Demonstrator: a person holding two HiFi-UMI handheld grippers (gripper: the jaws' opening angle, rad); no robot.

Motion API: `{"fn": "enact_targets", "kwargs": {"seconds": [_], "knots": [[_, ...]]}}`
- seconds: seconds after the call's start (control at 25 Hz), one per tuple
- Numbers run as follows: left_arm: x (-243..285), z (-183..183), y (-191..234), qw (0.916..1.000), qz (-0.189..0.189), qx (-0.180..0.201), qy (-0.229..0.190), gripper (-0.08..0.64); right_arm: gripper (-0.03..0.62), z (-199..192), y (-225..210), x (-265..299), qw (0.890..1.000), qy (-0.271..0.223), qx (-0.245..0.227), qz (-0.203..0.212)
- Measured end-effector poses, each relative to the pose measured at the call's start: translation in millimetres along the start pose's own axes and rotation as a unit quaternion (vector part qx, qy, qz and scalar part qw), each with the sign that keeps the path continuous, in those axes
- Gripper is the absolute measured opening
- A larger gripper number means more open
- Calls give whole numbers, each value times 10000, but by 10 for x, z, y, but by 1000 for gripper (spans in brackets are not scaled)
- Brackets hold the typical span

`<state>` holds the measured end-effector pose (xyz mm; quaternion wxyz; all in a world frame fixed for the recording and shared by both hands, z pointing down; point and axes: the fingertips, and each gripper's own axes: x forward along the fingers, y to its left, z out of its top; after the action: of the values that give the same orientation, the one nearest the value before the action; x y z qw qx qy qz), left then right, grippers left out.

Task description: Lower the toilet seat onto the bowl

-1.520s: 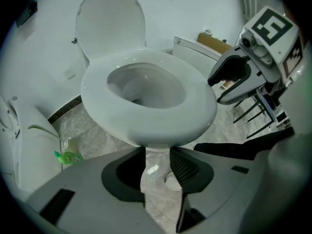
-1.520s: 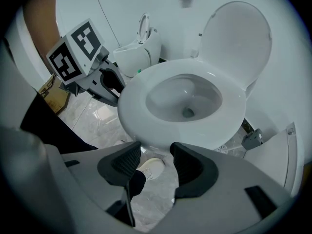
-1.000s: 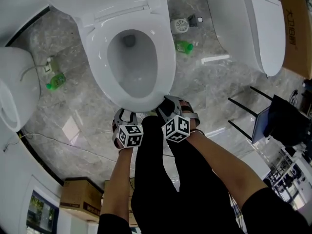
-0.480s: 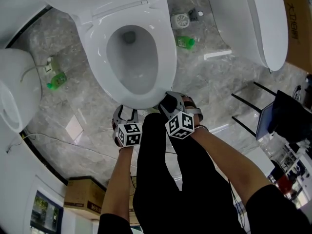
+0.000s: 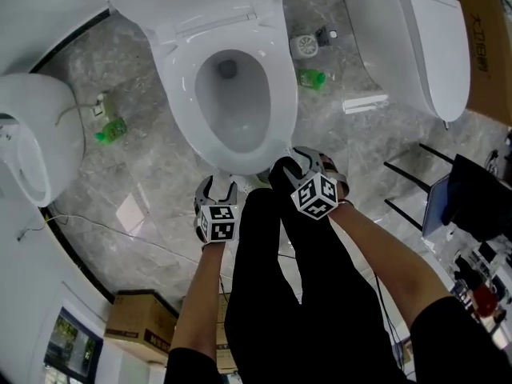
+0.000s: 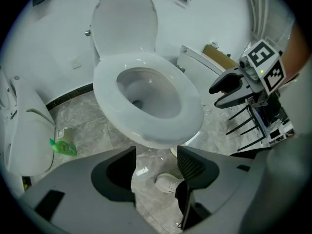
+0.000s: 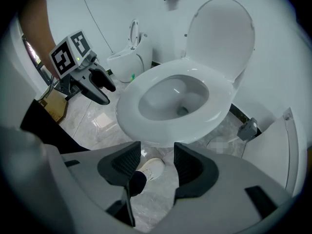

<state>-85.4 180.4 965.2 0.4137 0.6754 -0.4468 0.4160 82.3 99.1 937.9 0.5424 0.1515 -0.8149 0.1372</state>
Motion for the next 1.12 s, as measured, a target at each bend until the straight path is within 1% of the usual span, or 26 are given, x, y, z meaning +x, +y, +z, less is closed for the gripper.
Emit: {"fn": "enact_targets", "kwargs": {"seconds": [0.16,0.28,0.4,0.48,0.56,0.64,0.72,0.8,0.84,0.92,1.0,1.04,1.08,1.12], "knots": [[-476,263,-27,9993,60,-6,-367,258,222,216,-10,-448,9996,-264,88,-76],[-961,523,-79,9970,87,-164,-755,258,223,350,52,-889,9987,-434,270,6],[-1516,795,-203,9913,64,-394,-1251,258,224,552,111,-1428,9962,-699,523,70],[-1904,994,-391,9857,-212,-505,-1597,258,224,744,107,-1832,9932,-973,637,-20],[-2309,1189,-622,9791,-583,-489,-1885,258,224,973,75,-2224,9890,-1273,741,-137],[-2762,1355,-785,9726,-689,-460,-2173,258,224,1257,50,-2608,9838,-1608,758,-229],[-3255,1520,-898,9642,-625,-440,-2539,258,224,1588,33,-3040,9763,-2028,659,-365],[-3729,1680,-1005,9521,-550,-516,-2964,258,224,1895,12,-3525,9664,-2422,705,-486],[-3947,1723,-1066,9462,-530,-585,-3139,258,224,2010,35,-3767,9612,-2590,812,-494],[-4323,1773,-1161,9377,-480,-675,-3374,259,224,2189,126,-4185,9498,-2926,1008,-452],[-4645,1864,-1205,9292,-384,-686,-3612,259,224,2371,235,-4521,9386,-3271,1029,-391],[-4808,1922,-1227,9223,-357,-694,-3786,258,224,2471,308,-4679,9331,-3442,989,-340],[-4982,1975,-1252,9130,-350,-709,-4003,257,224,2567,391,-4830,9276,-3602,945,-285],[-5167,2018,-1271,9014,-344,-731,-4255,239,224,2657,473,-4973,9220,-3752,926,-232]]}}
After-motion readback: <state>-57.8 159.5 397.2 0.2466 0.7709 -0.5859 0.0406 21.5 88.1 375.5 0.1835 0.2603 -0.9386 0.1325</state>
